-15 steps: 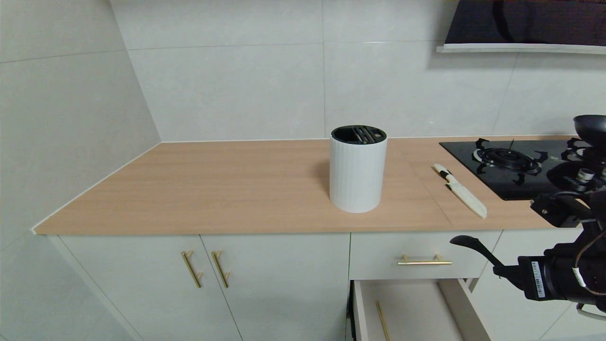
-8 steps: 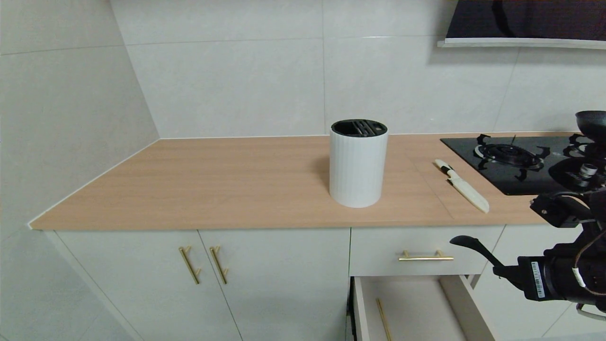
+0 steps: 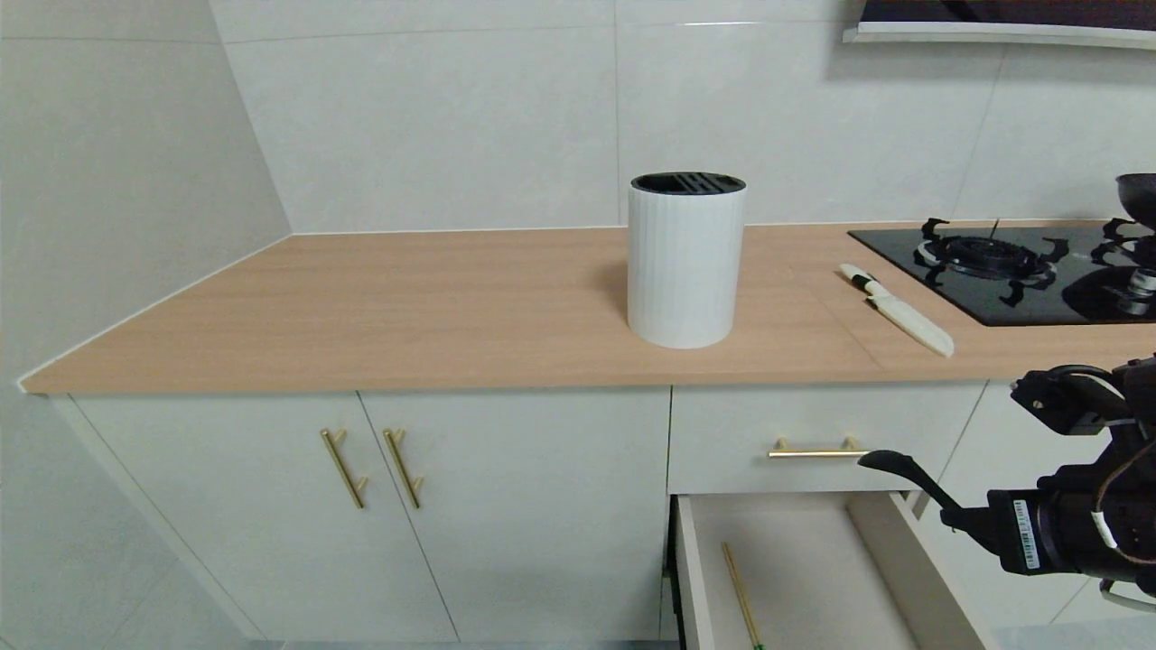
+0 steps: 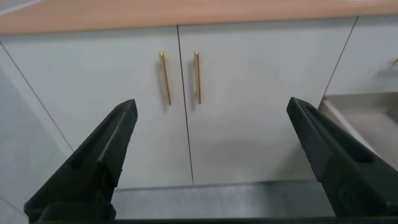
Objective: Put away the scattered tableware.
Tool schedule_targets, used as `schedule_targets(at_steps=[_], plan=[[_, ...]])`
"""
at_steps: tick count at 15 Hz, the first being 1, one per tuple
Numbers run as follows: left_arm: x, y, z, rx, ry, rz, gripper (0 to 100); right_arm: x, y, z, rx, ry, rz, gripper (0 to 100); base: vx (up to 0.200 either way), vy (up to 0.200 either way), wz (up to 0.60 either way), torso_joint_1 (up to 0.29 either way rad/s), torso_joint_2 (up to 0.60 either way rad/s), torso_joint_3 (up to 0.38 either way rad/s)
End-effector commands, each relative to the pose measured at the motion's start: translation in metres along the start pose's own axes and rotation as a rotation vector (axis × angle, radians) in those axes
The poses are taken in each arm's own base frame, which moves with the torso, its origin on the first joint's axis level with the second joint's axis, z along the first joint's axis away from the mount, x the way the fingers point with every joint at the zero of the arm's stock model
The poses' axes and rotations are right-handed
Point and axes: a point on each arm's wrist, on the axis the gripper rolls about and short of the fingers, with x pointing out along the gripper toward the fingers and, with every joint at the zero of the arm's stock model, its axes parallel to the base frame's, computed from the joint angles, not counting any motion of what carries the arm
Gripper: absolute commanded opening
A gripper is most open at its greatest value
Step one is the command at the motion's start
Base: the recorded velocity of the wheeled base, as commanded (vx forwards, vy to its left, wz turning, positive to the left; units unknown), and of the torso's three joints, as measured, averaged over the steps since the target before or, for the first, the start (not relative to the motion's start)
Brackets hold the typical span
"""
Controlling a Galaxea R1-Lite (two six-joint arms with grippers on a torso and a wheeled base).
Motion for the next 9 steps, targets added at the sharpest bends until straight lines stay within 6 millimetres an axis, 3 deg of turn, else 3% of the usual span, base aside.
schedule_targets(at_steps=[1, 9], plan=[[0.0, 0.0, -0.0001, 0.0, 0.0, -0.001, 100, 0.0016, 0.0002, -0.0002, 0.0, 0.007, -0.001, 0, 0.0, 0.0, 0.0, -0.207, 0.48, 0.286], [0.0, 0.0, -0.0001, 0.0, 0.0, 0.001, 100, 0.0021, 0.0001, -0.0006, -0.002, 0.01, -0.001, 0, 0.0, 0.0, 0.0, -0.178, 0.47, 0.295]])
